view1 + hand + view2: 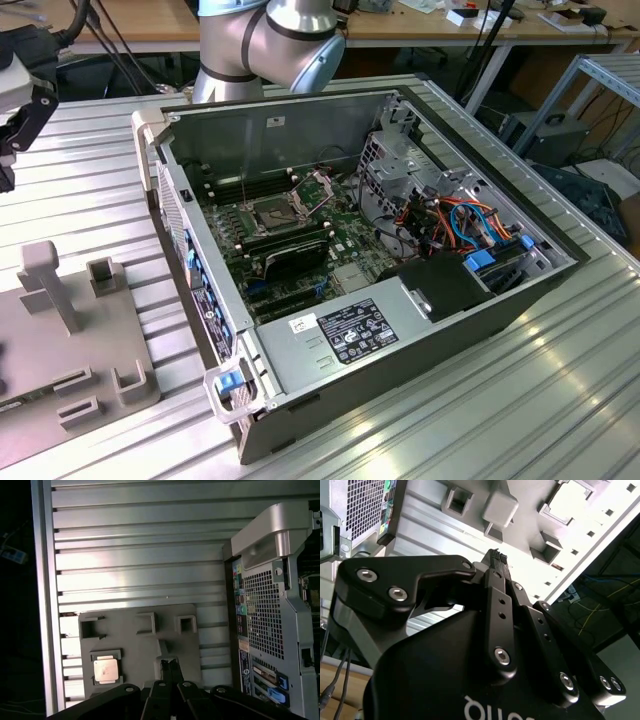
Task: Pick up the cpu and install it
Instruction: 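Reach for the cpu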
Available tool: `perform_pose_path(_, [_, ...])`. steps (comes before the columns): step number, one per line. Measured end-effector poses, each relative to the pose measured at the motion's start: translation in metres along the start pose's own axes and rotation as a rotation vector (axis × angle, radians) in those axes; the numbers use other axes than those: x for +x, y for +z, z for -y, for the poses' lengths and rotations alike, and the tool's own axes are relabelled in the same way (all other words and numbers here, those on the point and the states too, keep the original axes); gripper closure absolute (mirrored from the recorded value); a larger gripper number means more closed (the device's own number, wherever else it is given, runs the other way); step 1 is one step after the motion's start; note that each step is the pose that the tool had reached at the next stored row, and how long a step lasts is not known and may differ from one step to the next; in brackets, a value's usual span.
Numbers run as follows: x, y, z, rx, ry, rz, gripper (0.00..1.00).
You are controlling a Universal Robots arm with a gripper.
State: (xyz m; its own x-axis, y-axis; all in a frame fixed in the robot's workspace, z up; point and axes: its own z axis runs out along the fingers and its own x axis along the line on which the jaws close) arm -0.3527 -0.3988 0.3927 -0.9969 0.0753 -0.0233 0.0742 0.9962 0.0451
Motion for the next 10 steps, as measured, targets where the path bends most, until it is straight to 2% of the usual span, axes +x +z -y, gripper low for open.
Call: perform_pose_path(10, [0.0191, -0.0003, 0.0015, 0.0000, 0.000, 0.0000, 0.89])
